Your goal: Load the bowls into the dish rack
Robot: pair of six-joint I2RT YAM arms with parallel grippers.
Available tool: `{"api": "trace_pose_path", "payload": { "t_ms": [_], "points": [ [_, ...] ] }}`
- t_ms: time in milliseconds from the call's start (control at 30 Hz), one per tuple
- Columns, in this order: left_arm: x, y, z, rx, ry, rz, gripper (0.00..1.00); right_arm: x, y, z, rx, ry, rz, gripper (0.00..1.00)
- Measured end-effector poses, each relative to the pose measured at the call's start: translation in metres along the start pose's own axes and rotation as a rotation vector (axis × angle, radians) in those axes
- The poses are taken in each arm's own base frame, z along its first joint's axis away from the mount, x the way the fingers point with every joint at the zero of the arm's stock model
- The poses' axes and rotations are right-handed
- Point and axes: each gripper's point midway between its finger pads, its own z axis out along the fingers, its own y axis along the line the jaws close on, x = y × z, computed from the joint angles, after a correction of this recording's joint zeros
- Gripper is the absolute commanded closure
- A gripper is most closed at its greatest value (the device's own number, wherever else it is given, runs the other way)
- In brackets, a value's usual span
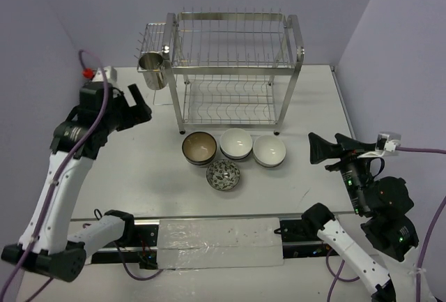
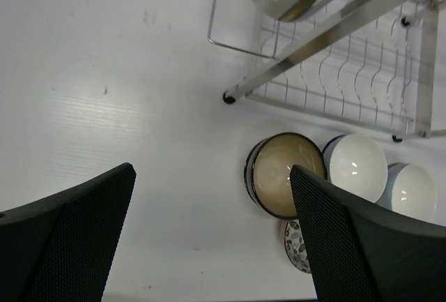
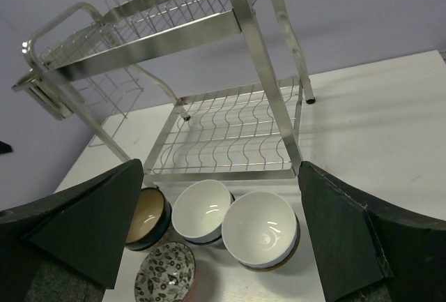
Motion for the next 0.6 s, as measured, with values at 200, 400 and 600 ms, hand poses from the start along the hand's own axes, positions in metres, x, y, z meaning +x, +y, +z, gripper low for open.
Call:
{"api": "trace_pose_path", "payload": {
  "t_ms": [200,400,600],
  "points": [
    [0.052,-0.06,0.04,0.102,0.195,0.124,0.01,0.0,-0.004,0.005,0.046,0.005,0.021,0.0],
    [0.101,-0.131,0.062,0.17,0.284,0.308,0.02,0.011,-0.005,0.021,0.09,0.064,-0.012,0.0],
    [0.173,-0.17,0.089,0.141,0.378,0.493,0.09,0.013,-0.006,0.023,0.095,0.069,-0.017,0.0]
  ]
}}
